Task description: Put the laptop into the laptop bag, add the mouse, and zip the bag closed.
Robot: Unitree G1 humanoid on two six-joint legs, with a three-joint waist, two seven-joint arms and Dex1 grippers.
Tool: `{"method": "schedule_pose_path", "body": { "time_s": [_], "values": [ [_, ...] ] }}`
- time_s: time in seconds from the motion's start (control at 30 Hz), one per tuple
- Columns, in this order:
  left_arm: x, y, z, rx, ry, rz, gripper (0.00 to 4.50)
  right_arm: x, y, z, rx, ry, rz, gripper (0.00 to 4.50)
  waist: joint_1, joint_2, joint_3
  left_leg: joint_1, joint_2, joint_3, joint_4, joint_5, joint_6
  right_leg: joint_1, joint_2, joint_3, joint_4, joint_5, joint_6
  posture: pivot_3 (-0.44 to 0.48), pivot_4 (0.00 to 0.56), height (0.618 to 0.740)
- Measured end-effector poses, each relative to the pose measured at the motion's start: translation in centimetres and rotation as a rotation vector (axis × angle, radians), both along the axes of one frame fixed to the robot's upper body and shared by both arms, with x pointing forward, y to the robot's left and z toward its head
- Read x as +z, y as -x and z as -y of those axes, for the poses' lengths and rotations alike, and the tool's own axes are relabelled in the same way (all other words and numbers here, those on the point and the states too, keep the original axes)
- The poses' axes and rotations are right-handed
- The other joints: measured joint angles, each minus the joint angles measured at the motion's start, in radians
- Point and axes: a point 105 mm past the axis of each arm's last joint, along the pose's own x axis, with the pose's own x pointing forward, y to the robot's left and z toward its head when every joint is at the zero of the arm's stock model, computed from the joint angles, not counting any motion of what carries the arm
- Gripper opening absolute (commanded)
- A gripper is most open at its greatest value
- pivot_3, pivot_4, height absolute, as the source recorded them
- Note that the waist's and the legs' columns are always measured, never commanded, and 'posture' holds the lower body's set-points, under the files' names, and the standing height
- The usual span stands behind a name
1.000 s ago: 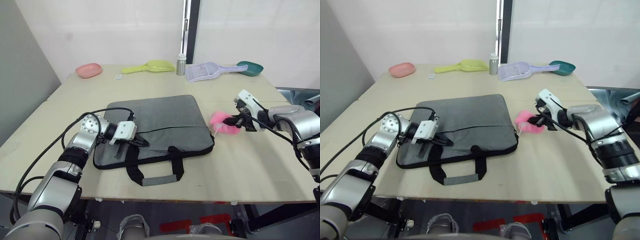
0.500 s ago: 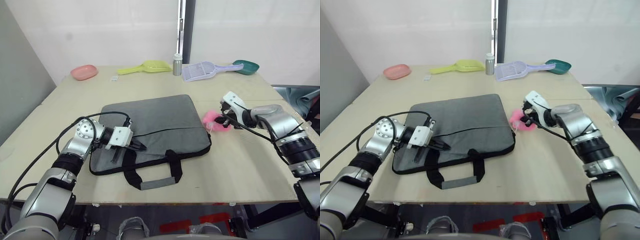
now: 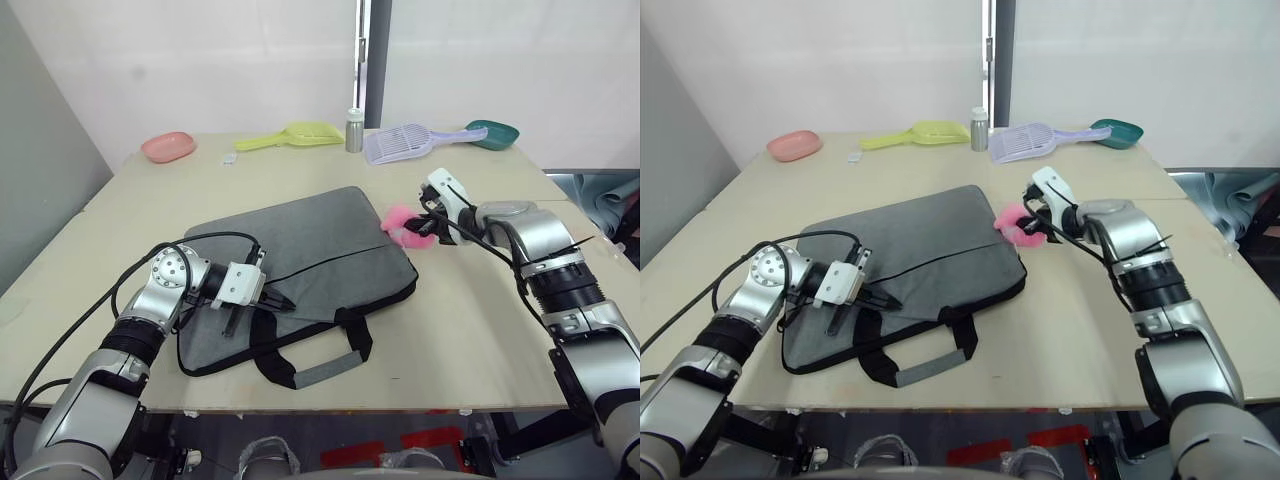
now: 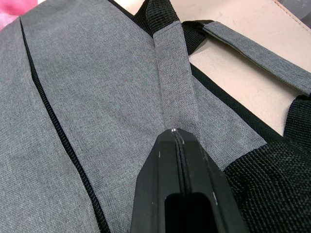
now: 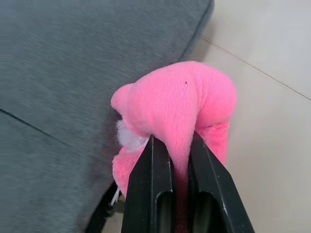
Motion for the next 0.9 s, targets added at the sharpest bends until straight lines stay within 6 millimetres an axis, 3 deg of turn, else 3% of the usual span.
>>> {"method": "schedule_pose_path", "body": {
  "time_s": [0.07,0.1,0.23,0.47,0.6,0.73,0.9],
  "values": [
    [0.0,0.0,0.0,0.000,0.001,-0.001,0.00,-0.5,0.1,0.5,-0.029,-0.001,-0.015,0.02,0.000,0.000,0.000,0.000,0.000,0.001,0.000,0.000,0.000,0.000,0.000,0.001,0.000,0.000,0.000,0.000,0.150,0.740],
    [0.0,0.0,0.0,0.001,0.001,-0.002,0.00,-0.6,0.1,0.6,-0.039,0.001,-0.018,0.72,0.000,0.000,0.000,0.000,0.000,0.001,0.000,0.000,0.000,0.000,0.000,0.001,0.000,0.000,0.000,0.000,0.150,0.740],
    [0.1,-0.2,0.3,0.015,0.016,-0.034,0.00,-0.3,0.4,1.4,-0.053,-0.006,-0.043,2.02,0.004,0.000,0.000,0.000,0.000,0.001,-0.001,0.000,0.000,0.000,0.000,0.001,-0.001,0.000,0.000,0.000,0.150,0.740],
    [1.6,0.0,0.4,0.094,0.061,-0.202,0.00,2.1,1.9,4.1,-0.050,-0.019,-0.041,4.45,0.008,-0.006,0.009,-0.006,0.000,0.002,-0.002,0.000,-0.001,-0.007,0.001,0.001,-0.003,0.000,0.001,0.000,0.150,0.740],
    [4.2,0.3,-0.2,0.173,0.107,-0.323,0.00,3.6,2.4,6.4,-0.081,-0.016,-0.029,4.45,0.005,-0.012,0.021,-0.017,0.003,0.001,-0.001,0.001,-0.003,-0.018,0.004,0.000,-0.001,0.001,0.002,0.000,0.150,0.740],
    [7.3,0.6,-1.3,0.240,0.152,-0.336,0.00,4.7,2.8,7.9,-0.098,-0.015,-0.020,4.45,0.003,-0.014,0.023,-0.021,0.004,0.001,-0.001,0.005,0.001,-0.022,0.006,0.000,0.000,0.002,0.003,0.000,0.150,0.740],
    [8.9,1.0,-3.4,0.377,0.199,-0.350,0.00,5.9,3.6,9.1,-0.086,-0.015,-0.011,4.45,0.005,-0.015,0.025,-0.022,0.004,0.001,0.000,0.004,0.003,-0.022,0.006,0.000,-0.001,0.001,0.001,0.000,0.150,0.740]
  ]
}}
